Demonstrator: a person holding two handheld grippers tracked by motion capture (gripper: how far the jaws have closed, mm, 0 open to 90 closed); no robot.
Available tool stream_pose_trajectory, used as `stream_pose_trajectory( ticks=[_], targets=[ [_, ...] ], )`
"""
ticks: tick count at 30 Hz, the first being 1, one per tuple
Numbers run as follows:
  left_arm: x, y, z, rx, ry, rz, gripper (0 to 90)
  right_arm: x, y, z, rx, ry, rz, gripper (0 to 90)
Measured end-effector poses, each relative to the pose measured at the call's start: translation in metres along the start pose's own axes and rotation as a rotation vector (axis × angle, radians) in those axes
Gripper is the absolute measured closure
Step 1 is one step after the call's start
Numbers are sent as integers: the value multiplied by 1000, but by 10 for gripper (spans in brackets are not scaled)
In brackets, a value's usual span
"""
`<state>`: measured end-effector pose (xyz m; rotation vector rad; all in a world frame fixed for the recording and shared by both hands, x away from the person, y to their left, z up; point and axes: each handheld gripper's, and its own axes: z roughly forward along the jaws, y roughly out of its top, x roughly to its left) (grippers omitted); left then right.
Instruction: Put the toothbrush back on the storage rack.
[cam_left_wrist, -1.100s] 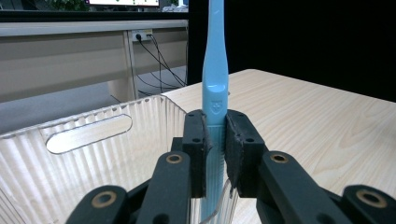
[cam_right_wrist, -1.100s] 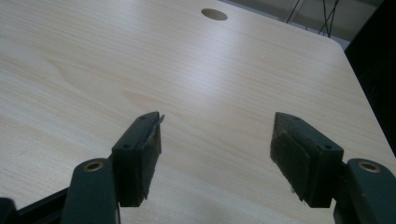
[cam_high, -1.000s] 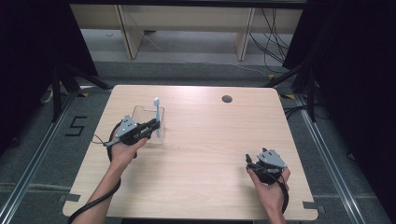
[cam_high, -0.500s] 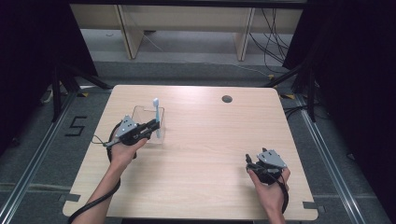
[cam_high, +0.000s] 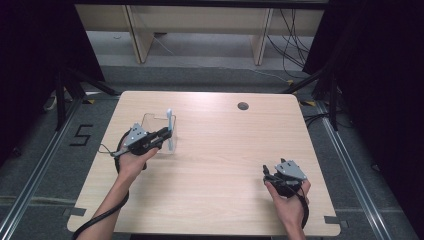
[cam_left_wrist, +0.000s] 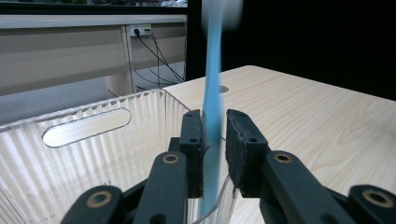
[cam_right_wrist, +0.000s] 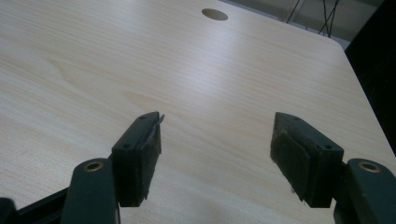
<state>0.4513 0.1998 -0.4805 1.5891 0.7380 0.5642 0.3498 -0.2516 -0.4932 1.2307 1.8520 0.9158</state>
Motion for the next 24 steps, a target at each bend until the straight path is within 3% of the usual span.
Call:
stream_pose_trajectory(
  ticks=[15, 24],
  targets=[
    [-2, 1, 0, 0, -6, 4, 736, 1, 0, 0, -1, -1, -4, 345],
    [-6, 10, -6, -33, 6, 13, 676, 0, 0, 0, -3, -1, -6, 345]
  ],
)
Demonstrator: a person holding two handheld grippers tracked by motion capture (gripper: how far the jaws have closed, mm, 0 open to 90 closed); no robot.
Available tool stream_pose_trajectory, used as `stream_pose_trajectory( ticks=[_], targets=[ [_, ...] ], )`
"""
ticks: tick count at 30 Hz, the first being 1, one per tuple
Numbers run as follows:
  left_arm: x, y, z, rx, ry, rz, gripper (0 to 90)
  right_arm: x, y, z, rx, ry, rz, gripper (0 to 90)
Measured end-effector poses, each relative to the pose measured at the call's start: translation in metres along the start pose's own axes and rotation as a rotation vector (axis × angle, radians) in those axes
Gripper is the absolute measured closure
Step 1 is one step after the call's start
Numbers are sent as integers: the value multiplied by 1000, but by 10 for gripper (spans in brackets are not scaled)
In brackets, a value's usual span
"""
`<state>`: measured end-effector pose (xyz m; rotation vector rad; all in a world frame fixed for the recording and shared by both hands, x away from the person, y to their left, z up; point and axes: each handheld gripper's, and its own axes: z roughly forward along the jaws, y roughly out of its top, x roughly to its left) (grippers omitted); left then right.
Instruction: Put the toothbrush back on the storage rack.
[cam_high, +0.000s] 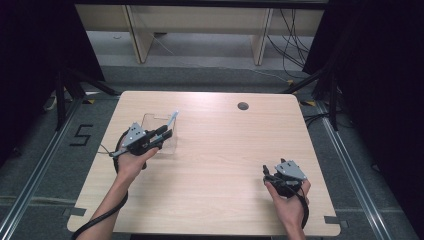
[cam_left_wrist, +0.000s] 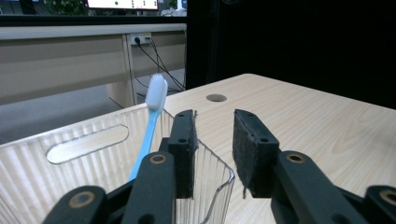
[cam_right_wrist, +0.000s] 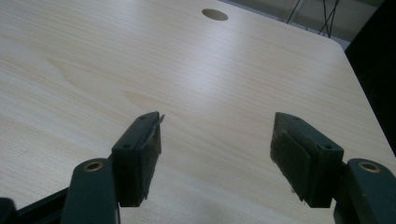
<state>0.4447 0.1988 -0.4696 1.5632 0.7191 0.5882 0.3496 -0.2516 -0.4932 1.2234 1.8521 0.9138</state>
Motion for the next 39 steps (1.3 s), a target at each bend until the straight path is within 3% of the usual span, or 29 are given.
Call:
stream_pose_trajectory(
  ticks=[6, 7, 11, 12, 13, 14, 19, 24, 39],
  targets=[
    [-3, 6, -6, -7, 12, 6, 596, 1, 0, 0, 2, -4, 8, 345],
    [-3, 7, -7, -11, 12, 9, 582, -1, 1, 0, -6, -9, -28, 345],
    [-5, 9, -11, 14, 29, -1, 500, -1, 0, -1, -11, -14, -18, 345],
    [-6, 9, -12, 13, 31, -3, 481, 2, 0, -2, 4, -7, 21, 345],
    [-6, 10, -13, 19, 36, -1, 468, -1, 0, -1, -11, -12, -18, 345],
    [-6, 10, -15, 22, 40, 0, 458, 1, 0, 0, -7, -6, 6, 345],
    [-8, 12, -22, 22, 63, 5, 406, 0, 0, 0, -6, 20, 9, 345],
    [-11, 15, -30, 37, 92, 25, 374, 0, 0, -1, -2, -2, 4, 345],
    [-16, 11, -60, 72, 147, 29, 328, 0, 0, -1, -4, -6, 2, 345]
  ],
)
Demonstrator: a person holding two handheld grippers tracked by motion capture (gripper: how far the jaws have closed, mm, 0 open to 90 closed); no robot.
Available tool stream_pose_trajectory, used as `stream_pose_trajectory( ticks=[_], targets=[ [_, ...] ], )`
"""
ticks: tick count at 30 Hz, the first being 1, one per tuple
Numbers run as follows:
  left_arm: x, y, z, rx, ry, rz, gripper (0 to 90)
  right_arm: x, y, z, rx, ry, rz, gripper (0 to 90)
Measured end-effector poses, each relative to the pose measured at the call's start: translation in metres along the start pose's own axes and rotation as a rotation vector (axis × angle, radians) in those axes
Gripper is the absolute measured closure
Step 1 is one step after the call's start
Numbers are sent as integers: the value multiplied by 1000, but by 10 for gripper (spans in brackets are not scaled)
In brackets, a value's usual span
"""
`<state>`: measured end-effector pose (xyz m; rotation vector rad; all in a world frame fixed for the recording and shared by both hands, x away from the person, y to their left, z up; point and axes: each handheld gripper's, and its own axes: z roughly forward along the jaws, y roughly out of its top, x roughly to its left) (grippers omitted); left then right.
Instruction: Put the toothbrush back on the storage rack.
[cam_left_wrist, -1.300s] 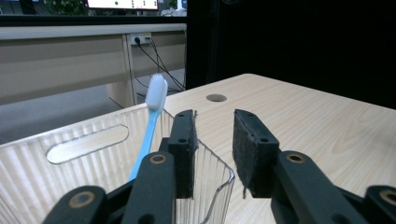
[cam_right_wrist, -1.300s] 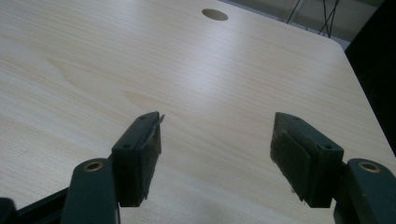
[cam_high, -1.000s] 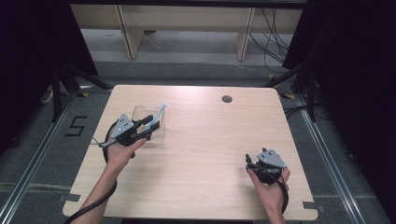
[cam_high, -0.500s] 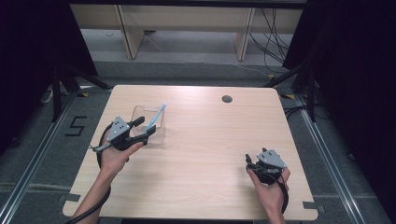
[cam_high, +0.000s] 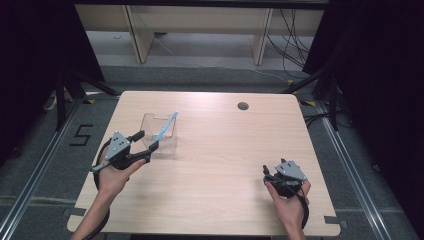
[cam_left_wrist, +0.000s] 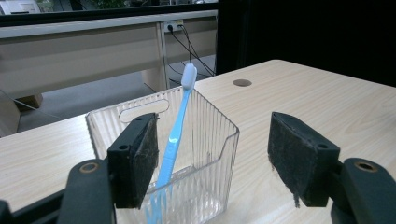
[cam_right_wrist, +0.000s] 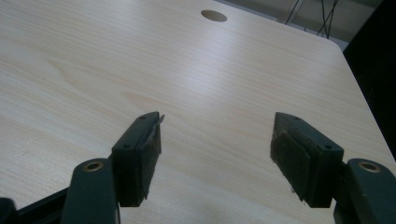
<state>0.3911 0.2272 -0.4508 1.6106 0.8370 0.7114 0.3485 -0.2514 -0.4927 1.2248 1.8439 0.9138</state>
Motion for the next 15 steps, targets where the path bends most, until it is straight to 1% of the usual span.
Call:
stream_pose_trajectory(
  ticks=[1, 2, 3, 7, 8, 10, 12, 13, 15],
  targets=[
    [0, -1, -2, 3, 2, 3, 327, 0, 0, 0, 0, 0, 0, 344],
    [0, -2, -3, -7, -2, -2, 326, 0, 0, 0, 0, 0, 0, 345],
    [0, -2, -5, 6, 6, 7, 324, 0, 0, 0, 0, -1, 0, 344],
    [-3, -5, -12, 4, 9, 7, 317, 1, 0, 0, 2, 4, 4, 345],
    [-3, -6, -14, 7, 12, 12, 316, 3, 0, -1, 7, -1, 21, 344],
    [-3, -8, -17, 5, 15, 10, 315, 3, 0, 0, 5, -2, 12, 345],
    [-4, -9, -20, 8, 20, 6, 314, 2, 0, 0, 3, -5, -14, 345],
    [-4, -11, -21, -3, 17, 3, 313, 2, 0, 0, -3, -7, -13, 345],
    [-4, -12, -24, 9, 22, -1, 311, 3, 0, 0, 1, 4, 2, 345]
  ],
)
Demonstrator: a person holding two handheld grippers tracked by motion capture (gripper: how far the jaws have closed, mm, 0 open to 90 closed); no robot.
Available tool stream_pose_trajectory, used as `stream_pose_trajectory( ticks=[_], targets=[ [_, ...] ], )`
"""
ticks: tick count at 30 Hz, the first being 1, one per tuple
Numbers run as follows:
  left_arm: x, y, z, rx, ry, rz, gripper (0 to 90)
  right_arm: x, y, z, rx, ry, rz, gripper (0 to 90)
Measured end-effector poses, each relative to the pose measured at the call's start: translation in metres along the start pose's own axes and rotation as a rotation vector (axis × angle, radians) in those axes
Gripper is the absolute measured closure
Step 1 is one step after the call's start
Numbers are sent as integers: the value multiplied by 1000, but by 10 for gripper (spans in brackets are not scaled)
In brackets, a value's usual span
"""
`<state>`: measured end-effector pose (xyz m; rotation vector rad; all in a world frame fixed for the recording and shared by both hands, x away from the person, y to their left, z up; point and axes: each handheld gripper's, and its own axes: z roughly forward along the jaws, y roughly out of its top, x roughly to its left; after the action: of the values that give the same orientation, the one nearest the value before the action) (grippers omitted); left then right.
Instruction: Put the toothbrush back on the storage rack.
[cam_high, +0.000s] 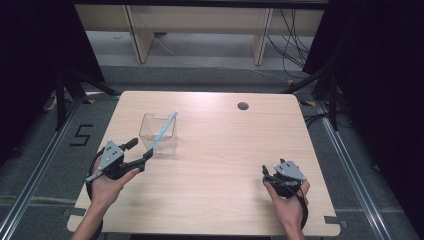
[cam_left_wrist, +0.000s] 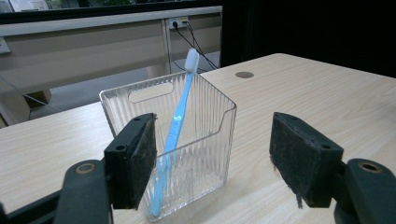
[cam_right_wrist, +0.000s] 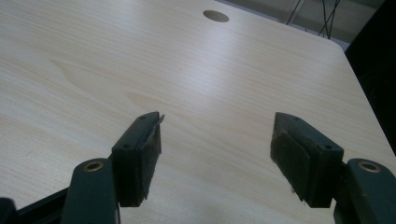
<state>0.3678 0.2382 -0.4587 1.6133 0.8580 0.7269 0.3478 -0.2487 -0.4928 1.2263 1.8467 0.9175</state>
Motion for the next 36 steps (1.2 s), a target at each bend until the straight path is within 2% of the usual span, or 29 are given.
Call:
stream_pose_trajectory(
  ticks=[1, 2, 4, 5, 9, 11, 12, 17, 18, 23, 26, 27, 28, 29, 30, 33, 36],
  targets=[
    [0, -1, -1, 2, 2, 0, 310, -1, 0, 0, -2, -8, -6, 345],
    [0, -2, -2, 4, 4, 3, 310, 0, 0, -1, 4, -5, 16, 345],
    [0, -5, -5, 6, 9, 0, 309, 0, -1, -1, 5, -8, 19, 345],
    [0, -7, -6, -7, 7, -3, 309, -2, 0, 0, -3, -4, 0, 345],
    [2, -12, -15, 14, 24, -9, 308, -2, -1, 1, -8, 5, -1, 345],
    [3, -15, -18, 4, 25, -16, 307, -1, 0, 0, -2, -1, -1, 345],
    [3, -16, -20, 20, 31, -12, 307, 1, -1, -1, 8, -6, 28, 344],
    [5, -23, -26, 13, 36, -21, 306, 0, 0, -1, 3, -6, 10, 345],
    [5, -24, -29, 29, 44, -22, 306, 0, -1, -1, 4, -8, 9, 345],
    [6, -33, -33, 27, 49, -35, 304, 1, -1, -1, 4, -8, 9, 345],
    [7, -38, -36, 48, 61, -42, 303, -1, 0, 0, 0, -1, -1, 345],
    [8, -40, -37, 45, 64, -46, 303, 1, -1, -1, 9, -9, 30, 345],
    [8, -40, -37, 45, 64, -46, 303, 1, -1, -1, 9, -9, 30, 345],
    [9, -44, -40, 53, 71, -52, 303, -2, 0, 0, -4, -6, -5, 344],
    [10, -46, -41, 42, 72, -58, 303, -2, 0, -1, -1, -5, 1, 345],
    [14, -53, -46, 65, 92, -64, 303, -1, 0, 0, -7, -2, -3, 345],
    [20, -61, -49, 61, 107, -77, 304, -2, 0, 0, -4, -6, -7, 345]
  ],
)
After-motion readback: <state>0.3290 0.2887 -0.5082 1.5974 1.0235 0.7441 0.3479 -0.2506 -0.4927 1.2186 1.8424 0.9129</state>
